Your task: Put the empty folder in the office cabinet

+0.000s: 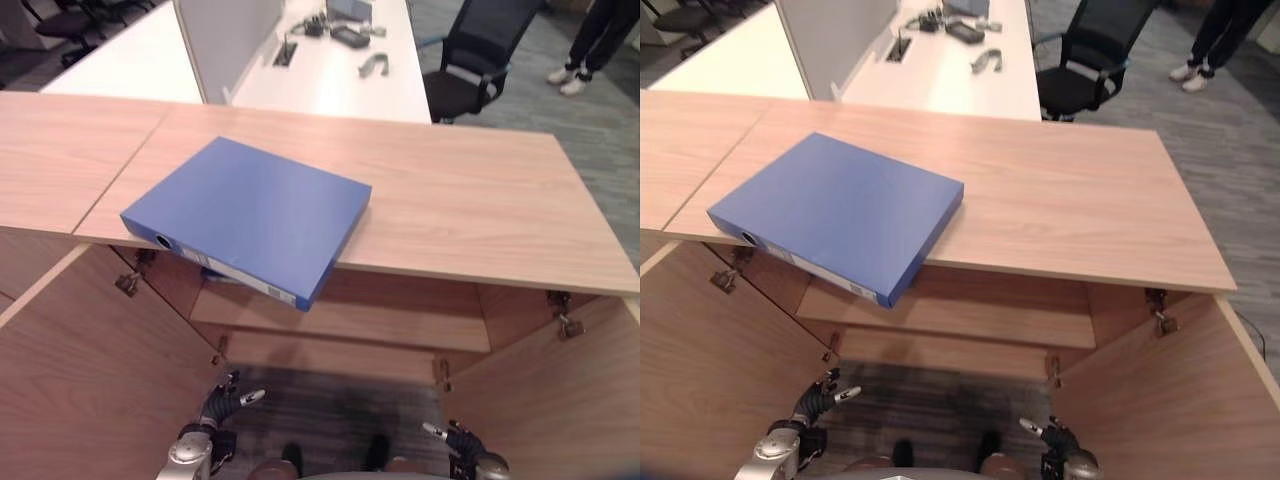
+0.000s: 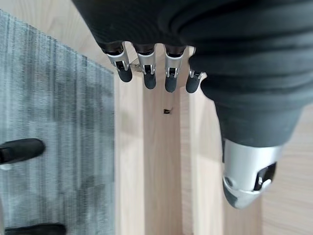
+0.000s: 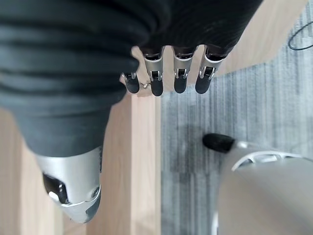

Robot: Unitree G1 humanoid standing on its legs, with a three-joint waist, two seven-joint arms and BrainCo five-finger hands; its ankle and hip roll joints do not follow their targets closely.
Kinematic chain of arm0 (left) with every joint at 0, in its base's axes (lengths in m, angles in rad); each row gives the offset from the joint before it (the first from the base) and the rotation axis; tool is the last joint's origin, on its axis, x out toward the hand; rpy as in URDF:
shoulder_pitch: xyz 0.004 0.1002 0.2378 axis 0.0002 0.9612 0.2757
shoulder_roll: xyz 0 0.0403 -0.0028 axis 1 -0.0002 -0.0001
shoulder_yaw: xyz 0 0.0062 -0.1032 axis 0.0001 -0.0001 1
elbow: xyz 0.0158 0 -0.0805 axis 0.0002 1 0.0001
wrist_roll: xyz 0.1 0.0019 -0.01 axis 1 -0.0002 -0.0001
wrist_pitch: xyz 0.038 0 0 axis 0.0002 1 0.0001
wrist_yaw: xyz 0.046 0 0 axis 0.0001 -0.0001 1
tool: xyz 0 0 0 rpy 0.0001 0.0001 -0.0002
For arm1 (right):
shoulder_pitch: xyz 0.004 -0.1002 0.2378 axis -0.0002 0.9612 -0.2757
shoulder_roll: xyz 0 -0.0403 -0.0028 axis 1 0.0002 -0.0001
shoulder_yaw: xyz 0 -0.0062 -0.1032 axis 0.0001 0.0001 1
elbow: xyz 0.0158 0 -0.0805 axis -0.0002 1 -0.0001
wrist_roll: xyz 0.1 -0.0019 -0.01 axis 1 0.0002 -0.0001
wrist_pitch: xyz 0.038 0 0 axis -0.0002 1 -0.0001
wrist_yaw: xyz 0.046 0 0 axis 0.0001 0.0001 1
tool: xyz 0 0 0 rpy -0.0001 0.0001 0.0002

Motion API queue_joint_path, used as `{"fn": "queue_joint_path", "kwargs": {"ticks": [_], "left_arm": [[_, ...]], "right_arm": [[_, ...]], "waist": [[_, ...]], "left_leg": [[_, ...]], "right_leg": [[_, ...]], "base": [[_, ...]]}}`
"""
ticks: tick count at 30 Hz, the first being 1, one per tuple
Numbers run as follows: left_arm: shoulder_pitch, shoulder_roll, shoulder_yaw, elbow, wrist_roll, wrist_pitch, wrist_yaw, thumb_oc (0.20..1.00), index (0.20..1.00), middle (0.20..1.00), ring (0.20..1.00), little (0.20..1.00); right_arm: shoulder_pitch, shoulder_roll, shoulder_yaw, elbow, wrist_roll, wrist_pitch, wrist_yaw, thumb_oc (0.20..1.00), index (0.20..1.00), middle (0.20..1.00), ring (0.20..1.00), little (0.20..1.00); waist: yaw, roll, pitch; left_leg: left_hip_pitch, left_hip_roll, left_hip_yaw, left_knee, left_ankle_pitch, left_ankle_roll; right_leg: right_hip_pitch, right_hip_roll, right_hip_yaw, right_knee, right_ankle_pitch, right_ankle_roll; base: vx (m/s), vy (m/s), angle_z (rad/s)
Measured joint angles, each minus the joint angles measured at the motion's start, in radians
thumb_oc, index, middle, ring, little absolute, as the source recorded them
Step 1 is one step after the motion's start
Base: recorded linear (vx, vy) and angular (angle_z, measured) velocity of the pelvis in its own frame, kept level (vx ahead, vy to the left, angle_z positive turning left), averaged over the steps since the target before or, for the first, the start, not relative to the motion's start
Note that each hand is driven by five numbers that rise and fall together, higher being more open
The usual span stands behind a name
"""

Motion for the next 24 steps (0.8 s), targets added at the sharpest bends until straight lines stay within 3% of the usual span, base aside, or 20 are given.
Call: {"fn": "queue_joint_path", "kwargs": {"ticks": [1, 3, 6, 7, 8, 11, 17, 22, 24], "left_arm": [[-0.032, -0.005, -0.001, -0.002, 0.000, 0.002, -0.001, 1.000, 1.000, 1.000, 1.000, 1.000], [-0.040, 0.009, 0.016, -0.004, 0.000, 0.001, 0.004, 1.000, 1.000, 1.000, 1.000, 1.000], [-0.019, 0.028, 0.038, -0.004, -0.001, 0.001, 0.006, 1.000, 1.000, 1.000, 1.000, 1.000], [-0.011, 0.034, 0.039, -0.004, -0.002, 0.001, 0.005, 1.000, 1.000, 1.000, 1.000, 1.000], [0.005, 0.031, 0.040, -0.003, -0.010, 0.001, 0.005, 1.000, 1.000, 1.000, 1.000, 1.000], [0.024, 0.003, 0.035, -0.005, -0.010, 0.001, 0.004, 1.000, 1.000, 1.000, 1.000, 1.000], [0.030, -0.014, 0.035, -0.009, -0.011, 0.000, 0.002, 1.000, 1.000, 1.000, 1.000, 1.000], [0.013, -0.045, 0.029, -0.006, -0.013, 0.000, 0.003, 1.000, 1.000, 1.000, 1.000, 1.000], [0.005, -0.045, 0.028, -0.006, -0.015, 0.000, 0.003, 1.000, 1.000, 1.000, 1.000, 1.000]], "right_arm": [[-0.031, -0.004, 0.002, 0.014, 0.006, 0.003, -0.005, 1.000, 1.000, 1.000, 1.000, 1.000], [-0.032, 0.011, 0.003, 0.012, 0.007, 0.003, 0.002, 1.000, 1.000, 1.000, 1.000, 1.000], [-0.013, 0.030, 0.002, 0.008, 0.007, -0.001, 0.001, 1.000, 1.000, 1.000, 1.000, 1.000], [-0.012, 0.036, 0.003, 0.014, 0.007, -0.001, 0.002, 1.000, 1.000, 1.000, 1.000, 1.000], [-0.017, 0.036, 0.002, 0.019, 0.007, -0.003, 0.001, 1.000, 1.000, 1.000, 1.000, 1.000], [-0.008, 0.016, 0.002, 0.020, 0.007, -0.003, -0.001, 1.000, 1.000, 1.000, 1.000, 1.000], [0.008, -0.037, 0.002, 0.019, 0.007, -0.003, -0.007, 1.000, 1.000, 1.000, 1.000, 1.000], [0.021, -0.074, -0.009, 0.022, 0.007, -0.003, -0.008, 1.000, 1.000, 1.000, 1.000, 1.000], [0.016, -0.073, -0.012, 0.022, 0.007, -0.003, -0.008, 1.000, 1.000, 1.000, 1.000, 1.000]], "waist": [[0.000, 0.040, 0.029], [0.009, 0.052, 0.031], [0.030, 0.020, 0.010], [0.038, 0.009, 0.002], [0.045, -0.005, -0.008], [0.043, 0.028, -0.025], [0.048, 0.065, -0.046], [0.051, 0.091, -0.035], [0.051, 0.070, -0.018]], "left_leg": [[-0.021, 0.024, -0.002, 0.018, -0.004, 0.017], [-0.010, 0.018, -0.004, 0.022, 0.001, 0.020], [0.003, 0.003, -0.004, 0.013, 0.014, 0.000], [0.003, -0.003, 0.000, 0.008, 0.016, -0.003], [-0.001, -0.004, 0.007, 0.006, 0.022, -0.018], [-0.019, 0.026, 0.009, 0.005, 0.034, -0.042], [-0.025, 0.088, 0.016, 0.010, 0.060, -0.083], [-0.075, 0.100, -0.007, 0.059, 0.075, -0.109], [-0.109, 0.080, -0.044, 0.077, 0.127, -0.184]], "right_leg": [[-0.075, -0.015, -0.003, 0.145, -0.009, 0.078], [-0.084, -0.053, 0.040, 0.318, -0.103, 0.078], [0.019, -0.059, 0.050, 0.195, -0.152, 0.044], [0.063, -0.058, 0.027, 0.107, -0.151, 0.041], [0.160, -0.023, 0.011, -0.104, -0.117, 0.011], [0.195, 0.027, 0.007, -0.210, -0.055, -0.021], [0.184, 0.086, 0.017, -0.218, -0.059, -0.038], [0.159, 0.093, 0.019, -0.219, -0.066, -0.048], [0.139, 0.061, 0.014, -0.219, -0.043, -0.079]], "base": [[-0.03, -0.085, 0.12], [0.00, -0.127, 0.12], [0.01, -0.140, 0.00], [-0.04, -0.184, -0.16], [-0.07, -0.179, -0.17], [-0.06, -0.185, -0.08], [-0.05, -0.092, -0.06], [-0.11, -0.019, 0.02], [-0.13, 0.031, -0.07]]}}
